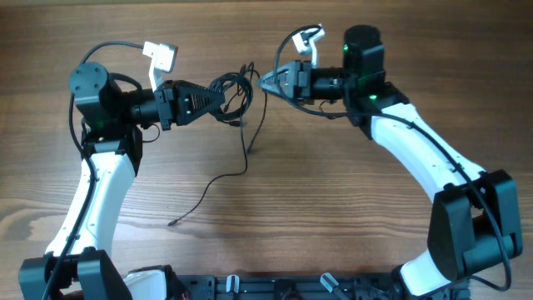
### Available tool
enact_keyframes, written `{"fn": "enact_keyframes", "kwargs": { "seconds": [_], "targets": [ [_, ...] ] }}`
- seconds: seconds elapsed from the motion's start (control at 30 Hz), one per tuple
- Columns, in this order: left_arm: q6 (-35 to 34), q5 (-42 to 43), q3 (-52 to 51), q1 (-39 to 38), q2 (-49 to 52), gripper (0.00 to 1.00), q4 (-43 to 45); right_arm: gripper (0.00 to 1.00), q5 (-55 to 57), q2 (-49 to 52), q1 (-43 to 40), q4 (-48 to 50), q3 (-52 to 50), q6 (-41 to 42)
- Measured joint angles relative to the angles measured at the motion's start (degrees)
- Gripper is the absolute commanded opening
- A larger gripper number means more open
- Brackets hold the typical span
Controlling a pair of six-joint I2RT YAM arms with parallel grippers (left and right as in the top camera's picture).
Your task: Untangle cables
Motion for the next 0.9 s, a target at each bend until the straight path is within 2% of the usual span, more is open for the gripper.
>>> {"fn": "enact_keyframes", "kwargs": {
  "seconds": [0.2,0.33,0.4,0.47,0.5,0.67,0.77,0.9],
  "targets": [
    [0.0,0.0,0.0,0.0,0.0,0.04,-0.55,0.47,3.15,0.0,2.19,0.48,0.0,6.67],
    [0.0,0.0,0.0,0.0,-0.02,0.04,-2.27,0.41,6.12,0.0,3.21,2.51,-0.04,9.7],
    [0.0,0.0,0.0,0.0,-0.02,0.04,-3.26,0.31,6.97,0.0,3.58,5.01,-0.24,11.3],
    [0.02,0.0,0.0,0.0,-0.02,0.04,-3.69,0.09,7.58,0.0,3.89,7.74,-0.35,12.68],
    [0.02,-0.02,0.0,0.0,-0.02,0.04,-3.72,0.04,7.76,0.0,4.07,8.61,-0.33,13.22],
    [0.02,-0.07,0.0,0.0,-0.02,0.04,-3.85,0.04,10.49,0.0,4.9,4.81,-0.33,11.37],
    [-0.02,-0.46,0.0,0.0,-0.02,0.04,-4.04,0.04,17.97,0.0,5.55,-2.4,-0.28,5.22],
    [-0.24,-3.45,-0.07,-1.42,0.35,0.04,-4.87,0.04,29.14,-0.66,6.19,-4.9,-0.2,-0.5]
  ]
}}
